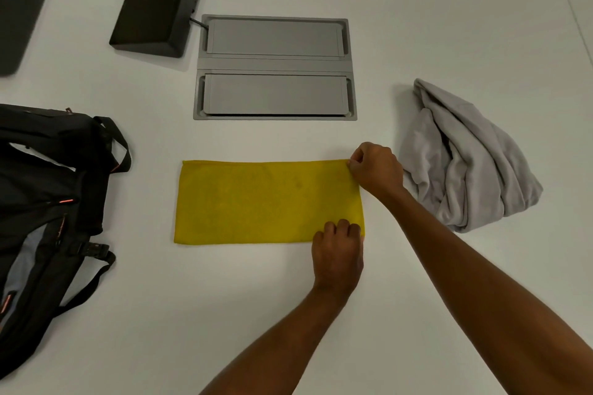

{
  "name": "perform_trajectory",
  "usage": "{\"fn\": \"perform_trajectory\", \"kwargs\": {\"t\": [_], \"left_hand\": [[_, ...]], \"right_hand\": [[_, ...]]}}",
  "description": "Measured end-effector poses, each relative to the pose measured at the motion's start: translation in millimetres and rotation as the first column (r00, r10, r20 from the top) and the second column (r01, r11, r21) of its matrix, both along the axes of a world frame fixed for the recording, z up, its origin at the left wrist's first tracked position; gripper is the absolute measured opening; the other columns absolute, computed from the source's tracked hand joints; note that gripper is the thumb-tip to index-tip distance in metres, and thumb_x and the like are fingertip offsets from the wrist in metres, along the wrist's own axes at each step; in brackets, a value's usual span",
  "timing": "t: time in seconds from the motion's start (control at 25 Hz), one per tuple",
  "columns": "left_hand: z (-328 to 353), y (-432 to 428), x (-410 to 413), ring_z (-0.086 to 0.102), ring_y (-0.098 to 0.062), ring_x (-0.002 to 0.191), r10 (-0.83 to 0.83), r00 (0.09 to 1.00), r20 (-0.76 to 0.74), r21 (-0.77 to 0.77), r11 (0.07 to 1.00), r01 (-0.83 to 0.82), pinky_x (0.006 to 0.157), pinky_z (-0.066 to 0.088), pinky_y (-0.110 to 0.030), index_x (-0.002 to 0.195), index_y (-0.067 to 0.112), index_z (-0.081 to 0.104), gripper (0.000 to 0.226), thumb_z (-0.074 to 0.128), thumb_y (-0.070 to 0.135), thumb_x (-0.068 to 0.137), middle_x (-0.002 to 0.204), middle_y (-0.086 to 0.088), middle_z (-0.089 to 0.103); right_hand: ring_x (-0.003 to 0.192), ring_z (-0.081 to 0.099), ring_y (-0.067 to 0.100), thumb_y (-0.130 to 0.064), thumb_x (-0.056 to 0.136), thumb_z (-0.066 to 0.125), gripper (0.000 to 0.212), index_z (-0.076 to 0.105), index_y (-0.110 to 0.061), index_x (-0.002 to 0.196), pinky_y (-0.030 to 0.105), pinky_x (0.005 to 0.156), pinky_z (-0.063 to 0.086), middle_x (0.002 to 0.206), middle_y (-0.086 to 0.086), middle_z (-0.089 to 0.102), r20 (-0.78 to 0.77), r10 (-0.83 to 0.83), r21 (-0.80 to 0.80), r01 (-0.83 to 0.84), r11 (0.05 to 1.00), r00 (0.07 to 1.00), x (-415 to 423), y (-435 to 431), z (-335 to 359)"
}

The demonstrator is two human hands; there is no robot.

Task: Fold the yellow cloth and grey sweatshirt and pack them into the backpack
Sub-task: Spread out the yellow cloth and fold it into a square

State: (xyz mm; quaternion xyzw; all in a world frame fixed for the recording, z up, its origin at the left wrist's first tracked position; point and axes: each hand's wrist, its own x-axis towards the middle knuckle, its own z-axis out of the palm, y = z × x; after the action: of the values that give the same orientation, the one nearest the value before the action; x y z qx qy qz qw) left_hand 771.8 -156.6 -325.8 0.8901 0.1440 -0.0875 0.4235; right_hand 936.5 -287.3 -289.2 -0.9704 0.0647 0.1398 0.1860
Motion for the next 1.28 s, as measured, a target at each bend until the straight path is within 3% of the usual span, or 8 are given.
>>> {"fn": "perform_trajectory", "kwargs": {"t": [0.28,0.52,0.64,0.76,0.88,1.0,1.28], "left_hand": [[3,-3,-1,0.065,-0.022,0.069,-0.011,1.000,0.012,-0.001,1.000,0.011,0.063,0.051,-0.032,0.087,0.022,0.074,0.020,0.088,0.037,0.085,0.081,0.000,0.069],[9,-15,-14,0.064,-0.016,0.057,-0.008,0.991,0.133,0.112,0.994,-0.007,0.050,0.047,-0.027,0.089,0.025,0.074,0.016,0.071,0.038,0.098,0.074,0.003,0.070],[19,-28,-33,0.067,-0.013,0.060,-0.002,0.975,0.222,0.165,0.986,-0.036,0.048,0.048,-0.025,0.094,0.028,0.073,0.015,0.065,0.040,0.100,0.081,0.007,0.075],[38,-30,-56,0.072,-0.009,0.075,-0.006,0.971,0.239,0.064,0.998,-0.009,0.057,0.052,-0.023,0.098,0.030,0.070,0.010,0.069,0.040,0.098,0.091,0.013,0.077],[58,-5,-64,0.070,-0.004,0.085,0.078,0.974,0.214,-0.057,0.996,-0.067,0.066,0.053,-0.020,0.099,0.034,0.069,0.010,0.070,0.044,0.098,0.096,0.019,0.077],[73,29,-72,0.070,-0.003,0.087,0.162,0.966,0.202,-0.156,0.979,-0.132,0.071,0.060,-0.026,0.101,0.036,0.070,0.014,0.070,0.049,0.097,0.098,0.021,0.076],[92,103,-95,0.075,-0.007,0.095,0.350,0.928,0.125,-0.424,0.865,-0.269,0.083,0.064,-0.032,0.104,0.033,0.075,0.018,0.071,0.049,0.097,0.098,0.020,0.078]], "right_hand": [[0.088,0.072,0.022,-0.015,0.091,0.077,0.010,0.081,-0.013,0.101,0.039,0.081,0.062,0.100,0.003,0.078,-0.069,-0.044,0.161,0.054,0.986,0.997,3,-6,-2],[0.082,0.074,0.026,-0.012,0.090,0.071,0.008,0.078,-0.013,0.086,0.048,0.078,0.066,0.086,0.004,0.076,-0.168,-0.060,0.142,0.085,0.986,0.984,1,-19,6],[0.081,0.075,0.025,-0.010,0.092,0.074,0.009,0.074,-0.016,0.086,0.041,0.072,0.065,0.087,0.007,0.076,-0.199,-0.108,0.230,0.154,0.961,0.974,-2,-24,18],[0.078,0.075,0.025,-0.010,0.093,0.079,0.007,0.077,-0.009,0.100,0.030,0.065,0.061,0.092,0.015,0.077,-0.278,-0.143,0.356,0.240,0.903,0.950,-5,-24,39],[0.080,0.078,0.027,-0.013,0.093,0.081,0.013,0.079,-0.010,0.105,0.031,0.067,0.065,0.094,0.016,0.078,-0.329,-0.124,0.472,0.277,0.837,0.936,-7,-11,62],[0.082,0.078,0.028,-0.013,0.093,0.080,0.015,0.079,-0.009,0.107,0.036,0.073,0.067,0.095,0.016,0.078,-0.344,-0.075,0.559,0.268,0.785,0.936,-12,19,80],[0.075,0.074,0.024,-0.012,0.091,0.082,0.015,0.080,-0.007,0.106,0.035,0.073,0.065,0.091,0.014,0.079,-0.354,0.014,0.674,0.244,0.697,0.935,-21,112,95]]}}
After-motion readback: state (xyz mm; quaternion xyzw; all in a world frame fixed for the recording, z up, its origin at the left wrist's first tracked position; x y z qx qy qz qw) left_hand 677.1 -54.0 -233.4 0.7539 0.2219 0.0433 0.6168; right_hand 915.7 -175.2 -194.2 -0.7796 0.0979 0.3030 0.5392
